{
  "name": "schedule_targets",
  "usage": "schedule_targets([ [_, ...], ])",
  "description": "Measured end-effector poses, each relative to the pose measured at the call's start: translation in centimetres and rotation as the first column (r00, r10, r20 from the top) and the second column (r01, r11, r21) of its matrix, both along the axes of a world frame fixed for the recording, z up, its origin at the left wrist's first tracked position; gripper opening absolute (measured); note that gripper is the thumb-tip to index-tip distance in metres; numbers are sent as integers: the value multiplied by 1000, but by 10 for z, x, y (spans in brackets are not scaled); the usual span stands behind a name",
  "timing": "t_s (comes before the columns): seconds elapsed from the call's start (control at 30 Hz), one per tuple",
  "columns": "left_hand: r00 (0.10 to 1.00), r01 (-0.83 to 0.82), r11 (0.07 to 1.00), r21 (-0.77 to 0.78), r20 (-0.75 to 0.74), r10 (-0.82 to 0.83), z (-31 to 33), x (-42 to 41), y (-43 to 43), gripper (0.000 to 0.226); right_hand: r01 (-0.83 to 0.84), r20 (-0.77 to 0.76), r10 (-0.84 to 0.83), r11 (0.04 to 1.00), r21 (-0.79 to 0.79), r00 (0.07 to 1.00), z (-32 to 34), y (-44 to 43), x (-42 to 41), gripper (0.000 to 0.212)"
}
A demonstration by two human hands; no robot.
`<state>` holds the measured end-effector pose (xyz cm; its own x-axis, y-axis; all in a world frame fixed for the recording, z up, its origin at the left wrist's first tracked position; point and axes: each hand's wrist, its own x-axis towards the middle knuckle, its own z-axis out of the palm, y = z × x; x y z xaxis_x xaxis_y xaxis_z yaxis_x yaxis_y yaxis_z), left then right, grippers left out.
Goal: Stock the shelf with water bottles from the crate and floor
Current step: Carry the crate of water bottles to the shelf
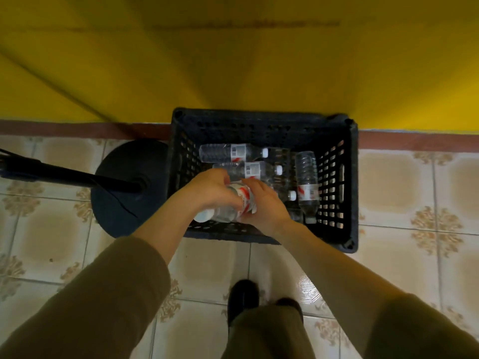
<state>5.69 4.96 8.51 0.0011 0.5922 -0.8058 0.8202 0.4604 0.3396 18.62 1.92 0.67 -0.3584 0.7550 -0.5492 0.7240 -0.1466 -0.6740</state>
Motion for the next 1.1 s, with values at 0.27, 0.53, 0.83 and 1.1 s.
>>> schedule_targets([
  [0.27,907,-388,919,-69,146,394,4,-13,13,14,70,-113,-73,997,-32,991,-14,-2,-7,58],
  [0.53,748,-503,859,-89,452,485,-63,-46,-3,66,310,-236,-422,864,-396,875,-35,8,-40,37],
  [0.83,729,-593,801,-88,364,580,-146,-50,2,55,345,-246,-559,742,-575,792,-73,13,-48,10],
  [1.1,750,-621,783,-26,269,604,-225,-31,3,58,425,-197,-595,733,-532,779,-136,16,-52,36],
])
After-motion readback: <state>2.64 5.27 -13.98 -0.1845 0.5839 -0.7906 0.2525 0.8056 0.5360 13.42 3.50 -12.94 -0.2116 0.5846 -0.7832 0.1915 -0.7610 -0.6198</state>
